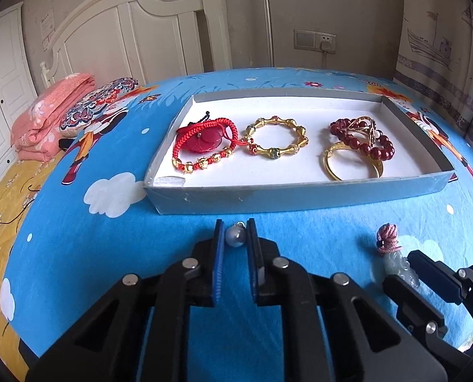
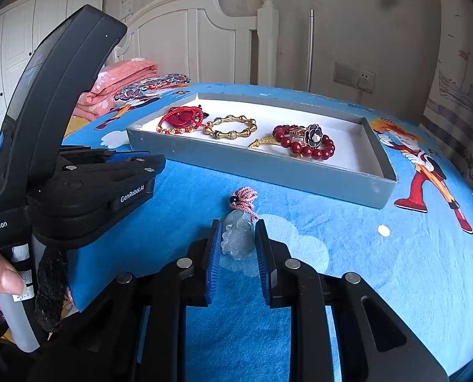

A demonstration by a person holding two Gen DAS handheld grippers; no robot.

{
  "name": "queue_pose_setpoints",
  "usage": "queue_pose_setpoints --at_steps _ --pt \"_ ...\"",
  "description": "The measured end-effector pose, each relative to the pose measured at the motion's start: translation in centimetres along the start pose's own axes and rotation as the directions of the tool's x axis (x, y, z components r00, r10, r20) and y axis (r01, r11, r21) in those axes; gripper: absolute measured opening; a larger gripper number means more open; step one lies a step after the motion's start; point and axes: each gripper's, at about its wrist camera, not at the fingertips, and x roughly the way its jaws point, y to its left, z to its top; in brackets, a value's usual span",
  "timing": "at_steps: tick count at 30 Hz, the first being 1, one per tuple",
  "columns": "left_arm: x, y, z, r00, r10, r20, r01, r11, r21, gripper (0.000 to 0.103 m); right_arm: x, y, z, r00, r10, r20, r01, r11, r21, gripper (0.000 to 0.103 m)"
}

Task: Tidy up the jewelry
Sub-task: 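Close the right tool on the jade pendant's pink cord and lift it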

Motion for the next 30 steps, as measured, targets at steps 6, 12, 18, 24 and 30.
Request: queue_pose_setpoints --at_steps 6,12,18,24,30 --pt "-1.6 0.6 -1.0 0.997 -0.023 0.069 0.025 0.999 -0.031 0.013 -0.7 -0.7 -0.3 0.999 -0.023 0.025 0.021 0.998 0.053 0.020" --pt "-5.0 0.9 -3.8 0.982 -0.057 0.183 0.064 0.997 -0.033 0.013 -2.3 -0.8 -0.4 0.998 -0.028 0.049 0.025 0.997 0.069 0.020" --pt "-7.0 1.0 -5.2 0.969 -0.075 0.234 0.083 0.996 -0.027 0.013 -3.2 0.1 -0.6 0.997 -0.046 0.066 0.042 0.998 0.056 0.020" --pt "-7.6 0.9 -5.9 0.967 -0.073 0.245 0.083 0.996 -0.032 0.013 -3.9 -0.1 -0.8 0.993 -0.082 0.083 0.076 0.994 0.074 0.020" --pt "-8.0 1.2 -6.2 0.965 -0.063 0.254 0.077 0.996 -0.049 0.013 -4.1 -0.1 -0.8 0.991 -0.102 0.085 0.095 0.992 0.080 0.020"
